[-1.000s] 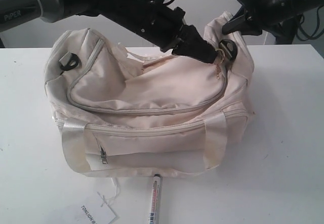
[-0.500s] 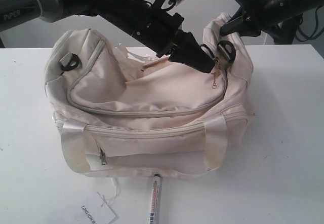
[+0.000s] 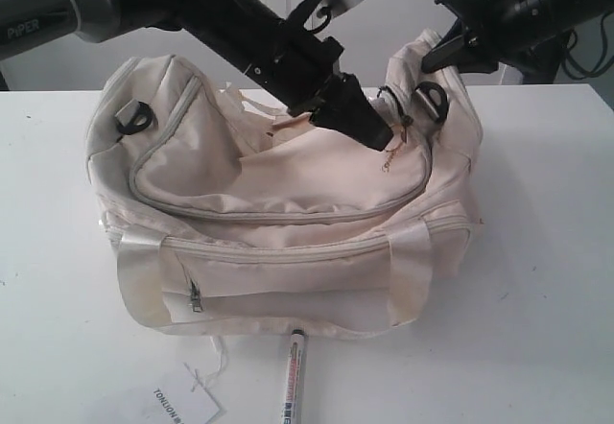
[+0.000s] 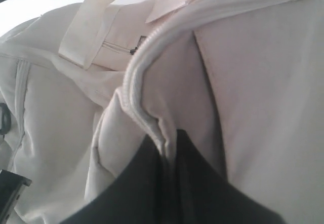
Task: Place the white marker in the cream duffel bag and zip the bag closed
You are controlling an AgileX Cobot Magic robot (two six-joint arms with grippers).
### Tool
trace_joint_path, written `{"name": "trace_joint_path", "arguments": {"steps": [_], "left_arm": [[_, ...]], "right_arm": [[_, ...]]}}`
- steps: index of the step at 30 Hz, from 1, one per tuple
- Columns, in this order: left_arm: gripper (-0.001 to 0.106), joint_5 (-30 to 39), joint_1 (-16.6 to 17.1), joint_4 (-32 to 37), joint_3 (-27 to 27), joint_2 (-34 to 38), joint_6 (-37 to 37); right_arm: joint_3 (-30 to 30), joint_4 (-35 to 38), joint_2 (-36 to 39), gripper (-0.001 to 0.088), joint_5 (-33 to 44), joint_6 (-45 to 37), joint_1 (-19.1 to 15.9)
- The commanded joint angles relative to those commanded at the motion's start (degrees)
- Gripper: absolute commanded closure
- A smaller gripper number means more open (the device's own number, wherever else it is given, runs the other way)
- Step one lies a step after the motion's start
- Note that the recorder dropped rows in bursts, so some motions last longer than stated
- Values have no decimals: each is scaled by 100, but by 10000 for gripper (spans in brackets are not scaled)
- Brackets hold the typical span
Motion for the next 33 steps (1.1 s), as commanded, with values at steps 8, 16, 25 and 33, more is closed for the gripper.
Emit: {"name": "trace_joint_path", "arguments": {"steps": [8,16,25,33], "left_arm": [[1053,-177,0,592,0,0,-22],[1053,-839,-19,517,0,0,-654],[1053,-1881,-401,833,-10,-87,-604],[1053,-2794,-862,1939,-10,-406,-604]], "right_arm": [[0,-199,0,838,-23,0,0],[0,-436,33,838,-23,27,0],[0,-436,33,838,-23,27,0],[0,-467,35,838,-27,27,0]]}}
